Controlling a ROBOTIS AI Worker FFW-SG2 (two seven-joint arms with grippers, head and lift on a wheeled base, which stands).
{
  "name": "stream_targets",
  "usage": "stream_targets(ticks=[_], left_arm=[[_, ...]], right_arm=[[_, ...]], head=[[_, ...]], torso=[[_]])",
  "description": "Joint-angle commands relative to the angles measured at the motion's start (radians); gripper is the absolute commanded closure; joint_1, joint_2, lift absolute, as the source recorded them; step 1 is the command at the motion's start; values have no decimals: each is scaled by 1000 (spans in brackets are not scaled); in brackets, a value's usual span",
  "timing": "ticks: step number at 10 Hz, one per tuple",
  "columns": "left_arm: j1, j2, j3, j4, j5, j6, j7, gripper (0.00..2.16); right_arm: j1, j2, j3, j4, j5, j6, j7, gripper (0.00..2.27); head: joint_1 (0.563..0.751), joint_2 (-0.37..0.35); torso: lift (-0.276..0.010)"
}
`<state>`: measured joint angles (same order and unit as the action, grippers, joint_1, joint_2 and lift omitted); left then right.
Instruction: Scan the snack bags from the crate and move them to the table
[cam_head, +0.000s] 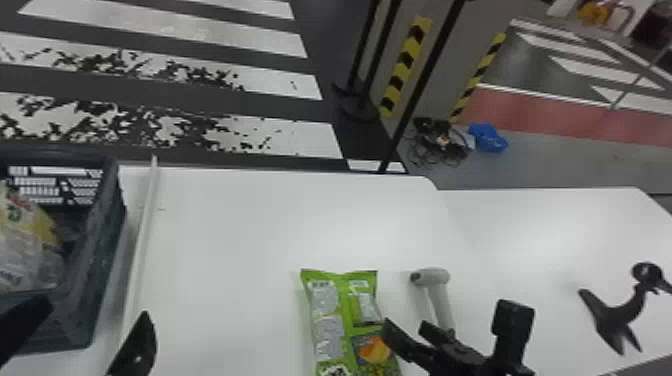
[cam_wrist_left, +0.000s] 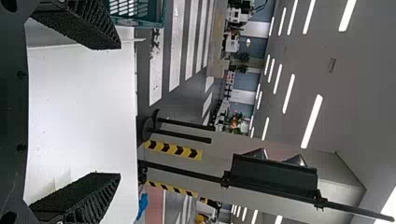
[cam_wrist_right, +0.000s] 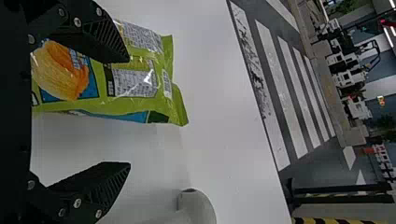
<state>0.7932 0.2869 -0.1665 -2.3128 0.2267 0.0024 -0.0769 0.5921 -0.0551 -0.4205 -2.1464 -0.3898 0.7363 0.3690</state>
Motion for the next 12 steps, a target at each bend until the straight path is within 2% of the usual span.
stream_targets(ticks=[1, 4, 5, 6, 8, 12], left_arm=[[-2, 6, 7, 3, 10, 0, -3, 9], [-9, 14, 10, 10, 22, 0, -9, 9], [-12, 14, 10, 12, 22, 3, -9, 9], [-14, 14, 10, 10, 22, 3, -9, 9], [-15, 14, 10, 9, 22, 12, -8, 9], [-19, 8, 1, 4, 16, 28, -4, 9]], right_arm=[[2, 12, -26, 2, -43, 88, 50, 225], [-77, 1, -144, 39, -109, 315, 189, 228], [-112, -23, -178, 80, -133, 361, 234, 228], [-153, -68, -204, 165, -187, 417, 291, 228], [-195, -95, -216, 272, -190, 377, 386, 228], [-206, -104, -172, 313, -162, 303, 435, 228]], head=[[695, -340], [695, -308], [695, -311], [695, -316], [695, -334], [695, -344]], torso=[[-95], [-95], [-95], [-95], [-95], [-95]])
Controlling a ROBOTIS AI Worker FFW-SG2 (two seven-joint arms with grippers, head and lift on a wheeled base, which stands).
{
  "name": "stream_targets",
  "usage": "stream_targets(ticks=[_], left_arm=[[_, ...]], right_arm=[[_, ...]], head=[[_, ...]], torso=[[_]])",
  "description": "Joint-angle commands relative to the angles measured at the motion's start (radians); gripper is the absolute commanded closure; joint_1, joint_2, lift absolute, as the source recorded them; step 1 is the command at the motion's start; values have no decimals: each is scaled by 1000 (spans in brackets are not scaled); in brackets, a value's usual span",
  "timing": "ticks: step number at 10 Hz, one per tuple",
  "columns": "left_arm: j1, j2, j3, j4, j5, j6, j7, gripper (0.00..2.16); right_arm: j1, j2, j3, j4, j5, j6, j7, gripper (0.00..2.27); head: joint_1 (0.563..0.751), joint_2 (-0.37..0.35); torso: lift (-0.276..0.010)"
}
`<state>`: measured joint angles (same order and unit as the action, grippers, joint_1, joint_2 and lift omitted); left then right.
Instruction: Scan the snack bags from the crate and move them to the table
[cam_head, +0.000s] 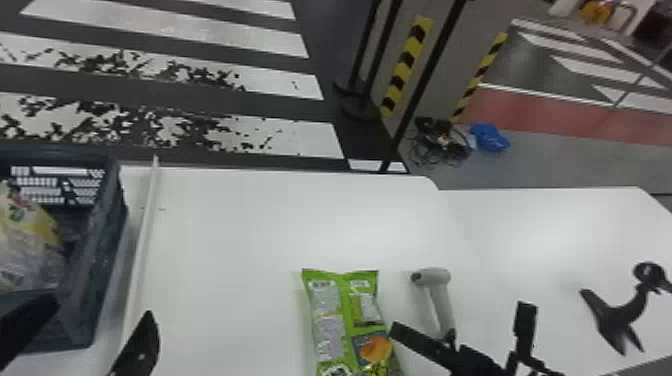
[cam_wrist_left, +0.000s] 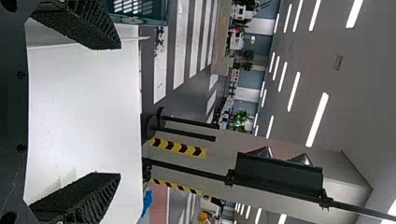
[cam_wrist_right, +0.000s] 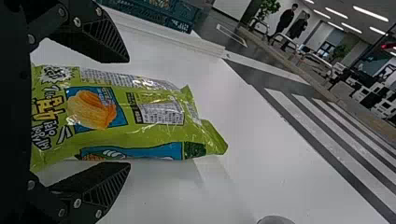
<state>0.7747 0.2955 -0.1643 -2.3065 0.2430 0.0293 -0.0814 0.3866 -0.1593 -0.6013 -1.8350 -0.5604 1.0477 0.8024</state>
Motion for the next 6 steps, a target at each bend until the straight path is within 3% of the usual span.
stream_targets(ticks=[1, 6], left_arm=[[0, -1, -3, -4, -1, 1, 2, 9], [0, 2, -6, -10, -2, 1, 2, 9]], right_arm=[[0, -3, 26, 8, 25, -36, 8, 228], [20, -39, 115, 11, 106, -125, 21, 225]], head=[[695, -339], [695, -321]], torso=[[-95], [-95]])
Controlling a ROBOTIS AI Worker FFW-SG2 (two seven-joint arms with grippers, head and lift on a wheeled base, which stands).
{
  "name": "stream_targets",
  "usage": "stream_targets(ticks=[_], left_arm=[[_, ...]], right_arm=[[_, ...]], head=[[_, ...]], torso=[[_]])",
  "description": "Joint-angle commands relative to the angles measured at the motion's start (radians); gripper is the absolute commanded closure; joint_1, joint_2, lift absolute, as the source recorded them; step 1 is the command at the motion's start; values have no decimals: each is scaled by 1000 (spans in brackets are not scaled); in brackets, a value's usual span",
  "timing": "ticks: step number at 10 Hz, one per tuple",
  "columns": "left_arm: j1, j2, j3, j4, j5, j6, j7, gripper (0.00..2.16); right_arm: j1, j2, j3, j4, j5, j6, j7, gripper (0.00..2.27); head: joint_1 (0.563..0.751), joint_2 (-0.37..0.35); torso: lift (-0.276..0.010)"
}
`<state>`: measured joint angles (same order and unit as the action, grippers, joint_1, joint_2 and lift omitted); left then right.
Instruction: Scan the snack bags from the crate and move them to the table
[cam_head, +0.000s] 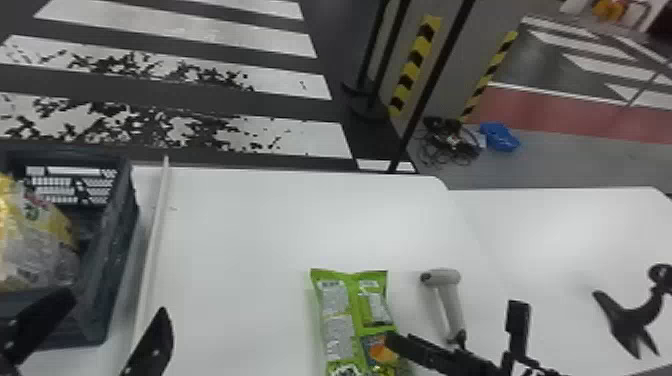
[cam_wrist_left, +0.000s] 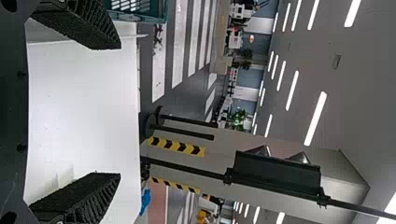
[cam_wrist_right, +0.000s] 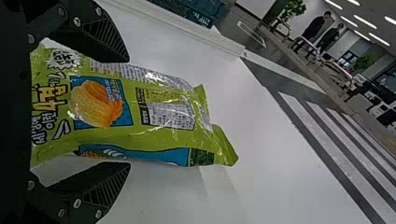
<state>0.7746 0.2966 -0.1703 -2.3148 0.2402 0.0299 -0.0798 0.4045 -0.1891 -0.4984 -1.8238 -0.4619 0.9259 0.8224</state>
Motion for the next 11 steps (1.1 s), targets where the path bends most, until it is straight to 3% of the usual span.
stream_targets(ticks=[1, 3, 4, 5, 8, 11], left_arm=[[0, 3, 0, 0, 1, 0, 2, 9], [0, 3, 0, 3, 1, 0, 2, 9], [0, 3, 2, 3, 1, 0, 2, 9], [0, 1, 2, 6, 1, 0, 2, 9], [-5, -1, 2, 14, 1, 0, 2, 9], [-9, -4, 2, 12, 2, 0, 3, 9]], right_arm=[[4, -20, 40, 1, 31, -3, 0, 225], [4, -41, 95, 1, 78, 12, -6, 360], [-6, -46, 112, 4, 98, 46, -34, 1592], [-4, -46, 116, 6, 95, 28, -65, 2243], [14, -47, 103, -12, 85, -37, -63, 2243], [24, -47, 37, -138, 62, 46, -66, 2243]], head=[[695, -317], [695, -306], [695, -297], [695, -293], [695, -296], [695, -304]], torso=[[-95], [-95], [-95], [-95], [-95], [-95]])
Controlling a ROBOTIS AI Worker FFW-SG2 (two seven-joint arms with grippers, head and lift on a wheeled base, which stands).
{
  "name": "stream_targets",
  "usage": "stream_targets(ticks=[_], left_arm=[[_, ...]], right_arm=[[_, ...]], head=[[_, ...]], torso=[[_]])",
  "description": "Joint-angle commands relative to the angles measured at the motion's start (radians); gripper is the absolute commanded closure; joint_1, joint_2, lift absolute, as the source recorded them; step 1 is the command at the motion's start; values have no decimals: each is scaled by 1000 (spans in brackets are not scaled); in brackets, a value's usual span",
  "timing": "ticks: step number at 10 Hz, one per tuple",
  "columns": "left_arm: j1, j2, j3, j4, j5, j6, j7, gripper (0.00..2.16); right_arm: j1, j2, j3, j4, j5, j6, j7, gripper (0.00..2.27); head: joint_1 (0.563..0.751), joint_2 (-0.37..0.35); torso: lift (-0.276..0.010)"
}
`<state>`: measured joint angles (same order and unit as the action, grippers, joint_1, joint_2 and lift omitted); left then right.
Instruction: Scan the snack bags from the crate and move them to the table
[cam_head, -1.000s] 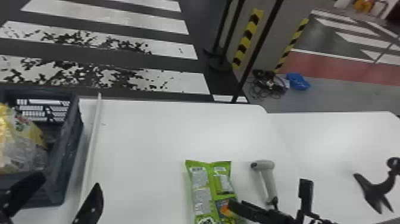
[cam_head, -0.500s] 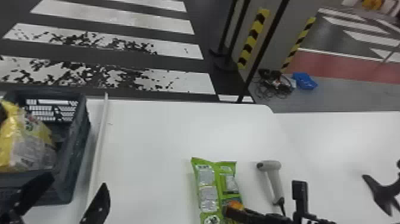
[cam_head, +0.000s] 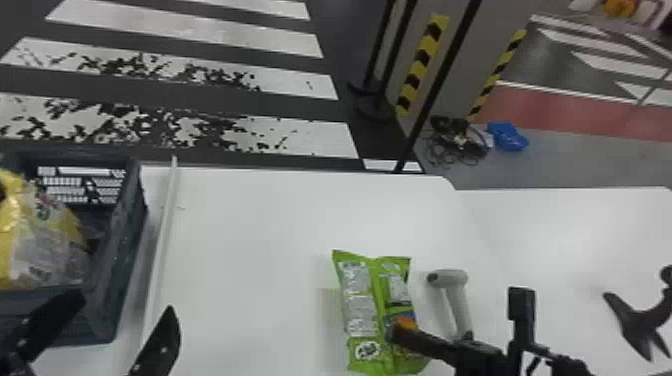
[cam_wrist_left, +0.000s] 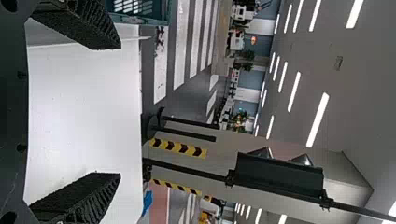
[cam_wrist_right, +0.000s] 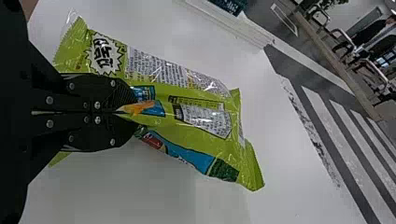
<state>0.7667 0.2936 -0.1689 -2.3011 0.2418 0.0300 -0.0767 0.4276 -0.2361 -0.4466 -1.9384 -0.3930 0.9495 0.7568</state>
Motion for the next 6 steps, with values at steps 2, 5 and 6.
stream_targets(ticks=[2, 5, 6], left_arm=[[-7, -1, -1, -4, 4, 0, 0, 9], [-9, 2, -6, 0, 5, 0, -2, 9], [-10, 4, -6, 0, 5, 0, -2, 9]], right_arm=[[0, 1, -106, -102, -56, 56, -25, 2243], [-63, 11, -273, -36, -153, -97, -123, 2243], [-107, 0, -314, 29, -158, -128, -165, 2243]], head=[[695, -318], [695, -350], [695, -350]], torso=[[-95], [-95], [-95]])
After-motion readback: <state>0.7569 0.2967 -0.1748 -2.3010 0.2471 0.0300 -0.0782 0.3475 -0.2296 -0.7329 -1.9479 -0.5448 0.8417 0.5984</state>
